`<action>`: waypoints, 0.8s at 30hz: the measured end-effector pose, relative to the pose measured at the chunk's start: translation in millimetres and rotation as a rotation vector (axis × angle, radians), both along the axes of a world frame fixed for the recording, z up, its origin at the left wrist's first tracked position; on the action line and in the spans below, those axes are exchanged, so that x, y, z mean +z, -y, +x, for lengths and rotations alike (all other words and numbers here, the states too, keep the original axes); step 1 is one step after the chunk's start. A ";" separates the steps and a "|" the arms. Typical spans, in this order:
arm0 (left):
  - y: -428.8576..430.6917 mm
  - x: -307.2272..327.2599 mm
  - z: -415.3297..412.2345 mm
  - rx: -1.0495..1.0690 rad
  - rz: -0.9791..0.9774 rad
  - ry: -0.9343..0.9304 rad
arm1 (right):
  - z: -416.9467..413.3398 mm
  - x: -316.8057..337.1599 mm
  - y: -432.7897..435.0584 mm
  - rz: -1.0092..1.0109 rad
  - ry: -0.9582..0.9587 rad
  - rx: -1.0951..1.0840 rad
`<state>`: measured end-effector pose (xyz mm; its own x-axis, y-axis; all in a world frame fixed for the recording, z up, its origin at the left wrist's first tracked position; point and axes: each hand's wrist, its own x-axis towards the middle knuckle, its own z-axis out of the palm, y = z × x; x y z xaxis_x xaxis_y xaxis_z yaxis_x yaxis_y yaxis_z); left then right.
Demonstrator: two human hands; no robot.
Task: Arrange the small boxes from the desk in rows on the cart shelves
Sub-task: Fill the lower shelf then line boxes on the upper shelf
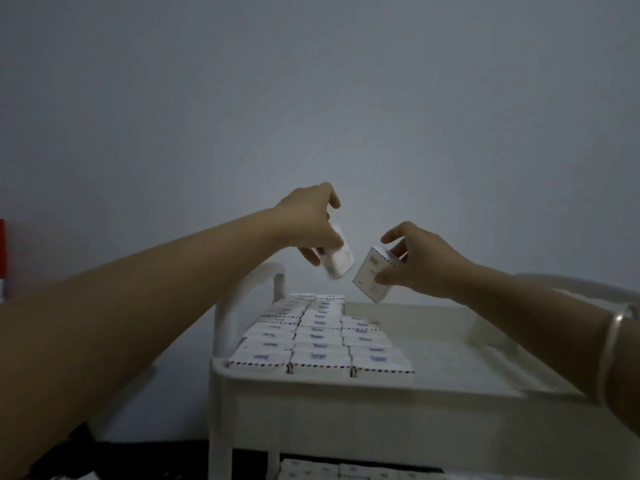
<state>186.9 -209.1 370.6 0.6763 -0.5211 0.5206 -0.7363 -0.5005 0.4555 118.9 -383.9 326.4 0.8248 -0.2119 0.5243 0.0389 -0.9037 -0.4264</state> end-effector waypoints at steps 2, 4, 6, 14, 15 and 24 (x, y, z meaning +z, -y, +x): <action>4.7 -8.7 7.2 -0.006 0.018 -0.012 | 1.0 -2.1 5.2 -0.065 0.047 0.008; 7.7 -16.9 13.9 0.015 0.045 0.055 | 1.1 -5.3 10.6 -0.140 0.054 0.064; 8.3 -19.1 18.2 0.048 0.090 0.159 | 0.7 -9.8 15.1 -0.194 0.046 0.131; 9.6 -23.7 23.3 0.027 0.159 0.227 | 13.8 -21.4 8.1 -0.225 -0.048 0.282; 9.7 -23.4 23.3 0.021 0.155 0.222 | 15.3 -22.4 5.6 -0.199 -0.072 0.291; 24.3 -19.9 13.5 -0.006 0.169 0.115 | 10.4 -28.8 4.4 0.220 -0.334 0.281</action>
<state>200.5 -233.4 350.6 0.6141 -0.6120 0.4984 -0.7819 -0.5579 0.2782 129.3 -388.3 297.6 0.9814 -0.0326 0.1891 0.0973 -0.7650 -0.6366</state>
